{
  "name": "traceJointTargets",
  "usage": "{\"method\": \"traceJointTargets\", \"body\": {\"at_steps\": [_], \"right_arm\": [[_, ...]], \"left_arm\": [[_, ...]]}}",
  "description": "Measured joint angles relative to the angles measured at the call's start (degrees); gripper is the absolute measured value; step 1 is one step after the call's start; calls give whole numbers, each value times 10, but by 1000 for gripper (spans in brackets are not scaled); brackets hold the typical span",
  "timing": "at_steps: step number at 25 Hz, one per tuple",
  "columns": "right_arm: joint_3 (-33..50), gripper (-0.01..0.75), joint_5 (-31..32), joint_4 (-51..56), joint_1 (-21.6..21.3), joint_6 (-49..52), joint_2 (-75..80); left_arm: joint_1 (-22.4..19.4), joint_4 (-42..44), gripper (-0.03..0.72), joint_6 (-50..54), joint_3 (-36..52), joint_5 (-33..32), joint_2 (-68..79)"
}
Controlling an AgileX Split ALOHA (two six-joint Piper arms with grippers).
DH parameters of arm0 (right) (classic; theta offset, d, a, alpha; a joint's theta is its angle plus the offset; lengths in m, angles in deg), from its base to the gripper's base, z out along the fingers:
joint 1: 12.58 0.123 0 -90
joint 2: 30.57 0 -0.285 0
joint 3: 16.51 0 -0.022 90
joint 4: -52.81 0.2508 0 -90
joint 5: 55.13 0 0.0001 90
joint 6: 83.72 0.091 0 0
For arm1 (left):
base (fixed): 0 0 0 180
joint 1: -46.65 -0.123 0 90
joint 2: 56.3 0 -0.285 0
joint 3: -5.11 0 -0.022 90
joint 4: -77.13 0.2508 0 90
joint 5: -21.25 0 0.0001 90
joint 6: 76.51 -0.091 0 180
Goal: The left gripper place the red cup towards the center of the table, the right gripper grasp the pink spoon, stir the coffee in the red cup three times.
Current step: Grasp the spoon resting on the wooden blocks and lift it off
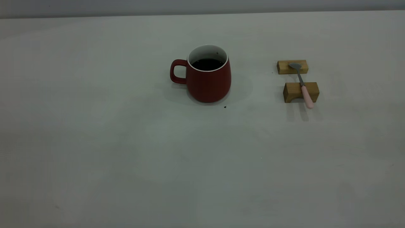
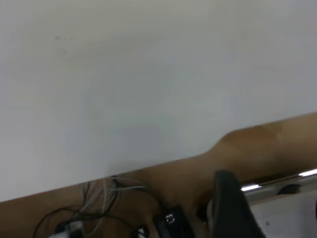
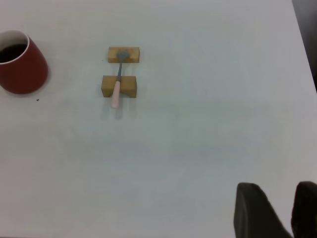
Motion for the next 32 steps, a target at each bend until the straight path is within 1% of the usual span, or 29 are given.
{"method": "traceJointTargets", "body": {"at_steps": [4, 11, 13, 15, 17, 20, 22, 26, 28, 29, 32], "right_arm": [[0, 231, 0, 0, 0, 0, 0], [0, 231, 0, 0, 0, 0, 0], [0, 231, 0, 0, 0, 0, 0], [0, 231, 0, 0, 0, 0, 0], [0, 231, 0, 1, 0, 0, 0], [0, 232, 0, 1, 0, 0, 0], [0, 234, 0, 2, 0, 0, 0], [0, 238, -1, 2, 0, 0, 0], [-8, 252, -1, 5, 0, -13, 4], [-18, 273, -7, 10, 0, -24, 15], [-50, 383, -40, 35, 0, -48, 75]], "left_arm": [[0, -20, 478, -17, 50, 3, -69], [-5, -22, 478, -22, 53, 5, -152], [-30, -23, 478, -22, 53, 5, -173], [-66, -23, 478, -22, 53, 4, -191], [-110, -23, 478, -22, 53, 4, -209], [-159, -23, 478, -22, 53, 4, -243], [-173, -23, 478, -22, 53, 3, -254], [-175, -24, 478, -22, 53, 3, -255], [-175, -24, 478, -22, 53, 3, -255], [-175, -24, 478, -22, 53, 3, -255], [-175, -24, 478, -22, 53, 3, -255]]}}
